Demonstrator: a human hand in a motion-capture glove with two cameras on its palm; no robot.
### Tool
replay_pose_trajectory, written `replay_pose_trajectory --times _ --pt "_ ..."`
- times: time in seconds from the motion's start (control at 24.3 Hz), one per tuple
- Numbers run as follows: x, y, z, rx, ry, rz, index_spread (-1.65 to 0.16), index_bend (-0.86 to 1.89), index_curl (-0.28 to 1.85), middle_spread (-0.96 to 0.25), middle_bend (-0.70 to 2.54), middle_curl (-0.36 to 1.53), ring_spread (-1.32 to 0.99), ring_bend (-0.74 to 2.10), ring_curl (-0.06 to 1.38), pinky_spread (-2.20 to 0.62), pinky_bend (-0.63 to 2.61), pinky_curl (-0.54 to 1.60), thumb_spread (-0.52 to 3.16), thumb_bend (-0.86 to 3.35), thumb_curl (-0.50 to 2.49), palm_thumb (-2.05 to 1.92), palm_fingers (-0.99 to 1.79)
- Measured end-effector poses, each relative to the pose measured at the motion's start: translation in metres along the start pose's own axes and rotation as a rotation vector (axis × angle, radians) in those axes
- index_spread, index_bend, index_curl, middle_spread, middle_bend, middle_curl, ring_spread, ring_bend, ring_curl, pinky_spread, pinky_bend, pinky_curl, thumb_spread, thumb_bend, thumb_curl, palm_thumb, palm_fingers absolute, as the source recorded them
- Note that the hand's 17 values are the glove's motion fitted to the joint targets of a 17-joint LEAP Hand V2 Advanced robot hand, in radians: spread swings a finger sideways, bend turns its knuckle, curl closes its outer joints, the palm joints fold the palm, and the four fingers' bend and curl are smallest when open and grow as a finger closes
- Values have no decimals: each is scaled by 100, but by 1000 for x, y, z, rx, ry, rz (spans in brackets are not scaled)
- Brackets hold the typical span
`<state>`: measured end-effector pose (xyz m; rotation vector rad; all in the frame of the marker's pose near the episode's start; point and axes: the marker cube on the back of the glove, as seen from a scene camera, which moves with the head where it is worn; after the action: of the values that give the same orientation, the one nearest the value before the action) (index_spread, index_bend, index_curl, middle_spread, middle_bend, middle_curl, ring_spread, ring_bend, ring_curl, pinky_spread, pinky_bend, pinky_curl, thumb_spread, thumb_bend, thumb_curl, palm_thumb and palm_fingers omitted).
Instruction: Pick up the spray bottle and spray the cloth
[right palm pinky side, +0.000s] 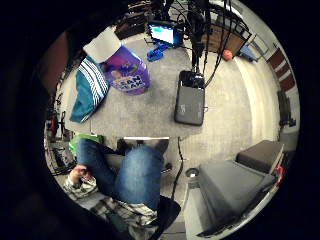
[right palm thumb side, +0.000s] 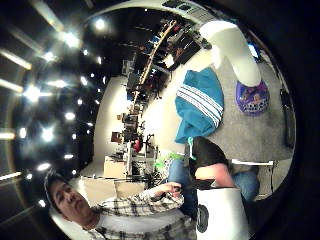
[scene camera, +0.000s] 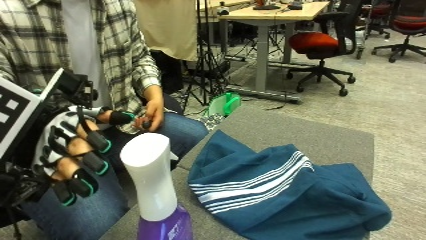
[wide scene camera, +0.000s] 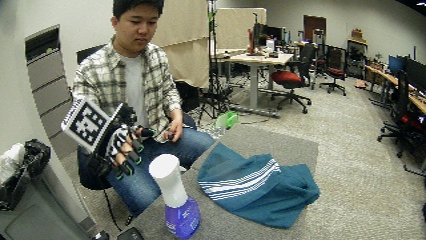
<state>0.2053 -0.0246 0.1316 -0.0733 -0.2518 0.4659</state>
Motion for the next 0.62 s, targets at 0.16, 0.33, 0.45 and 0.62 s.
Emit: replay_pose_trajectory --times 0.16,0.33,0.45,0.62 --pt "26 -30 8 120 -122 12 -25 9 25 0 17 25 13 46 27 20 53 24 104 3 43 69 31" --pt "48 -58 25 225 -243 23 -26 8 23 0 18 25 11 50 29 19 60 26 101 2 45 74 32" --pt "59 -71 36 247 -332 37 -27 4 21 0 20 27 9 54 31 19 64 28 98 2 46 79 31" --pt "67 -86 46 275 -451 66 -28 4 18 -1 24 29 6 57 32 18 68 30 95 2 48 85 32"
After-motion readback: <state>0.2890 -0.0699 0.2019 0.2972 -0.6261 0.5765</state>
